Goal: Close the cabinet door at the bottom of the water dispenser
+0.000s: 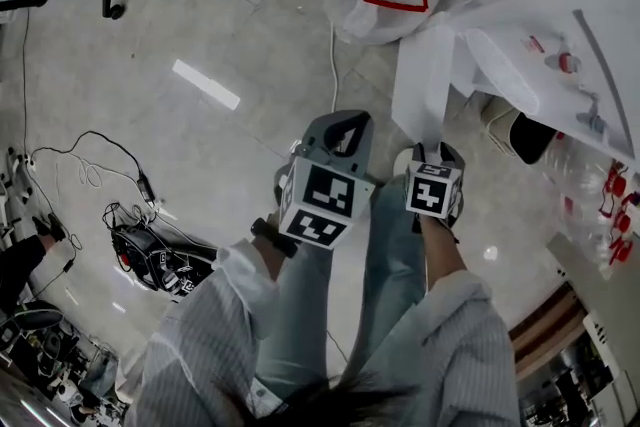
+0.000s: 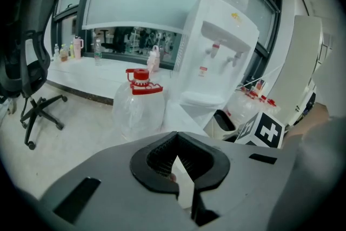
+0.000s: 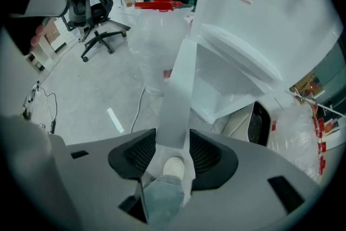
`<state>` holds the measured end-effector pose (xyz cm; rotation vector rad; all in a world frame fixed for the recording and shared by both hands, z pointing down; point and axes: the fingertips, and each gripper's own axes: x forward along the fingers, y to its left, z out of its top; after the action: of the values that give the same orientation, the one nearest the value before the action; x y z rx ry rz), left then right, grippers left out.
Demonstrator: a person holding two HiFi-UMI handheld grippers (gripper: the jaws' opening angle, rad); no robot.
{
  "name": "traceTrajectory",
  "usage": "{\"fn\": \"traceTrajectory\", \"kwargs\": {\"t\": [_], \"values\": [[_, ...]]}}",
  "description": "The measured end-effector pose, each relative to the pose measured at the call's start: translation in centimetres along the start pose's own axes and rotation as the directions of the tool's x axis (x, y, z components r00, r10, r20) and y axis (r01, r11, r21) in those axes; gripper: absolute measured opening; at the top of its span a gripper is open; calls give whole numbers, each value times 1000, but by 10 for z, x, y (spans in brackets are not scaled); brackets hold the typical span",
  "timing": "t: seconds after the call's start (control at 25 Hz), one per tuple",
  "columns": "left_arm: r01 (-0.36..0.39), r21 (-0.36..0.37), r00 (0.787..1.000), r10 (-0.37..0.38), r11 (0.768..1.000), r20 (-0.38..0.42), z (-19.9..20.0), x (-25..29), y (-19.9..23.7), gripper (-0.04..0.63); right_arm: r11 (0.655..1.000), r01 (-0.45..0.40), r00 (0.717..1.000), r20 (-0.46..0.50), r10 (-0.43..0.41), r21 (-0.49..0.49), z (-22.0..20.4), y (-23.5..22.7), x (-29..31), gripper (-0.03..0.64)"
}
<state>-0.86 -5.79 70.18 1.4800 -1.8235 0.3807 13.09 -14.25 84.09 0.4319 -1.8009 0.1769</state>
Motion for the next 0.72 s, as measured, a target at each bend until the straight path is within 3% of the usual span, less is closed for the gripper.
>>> {"fn": "traceTrajectory", "kwargs": {"t": [0.44,0.72], "values": [[-34,-49,999,33,998,-17,10,41,-56,11,998,-47,999,-16,48,52,-24,-71,9,179],[-35,-111,999,33,993,-18,19,77,-89,10,998,-66,998,-18,66,12,-25,-117,15,170]]}}
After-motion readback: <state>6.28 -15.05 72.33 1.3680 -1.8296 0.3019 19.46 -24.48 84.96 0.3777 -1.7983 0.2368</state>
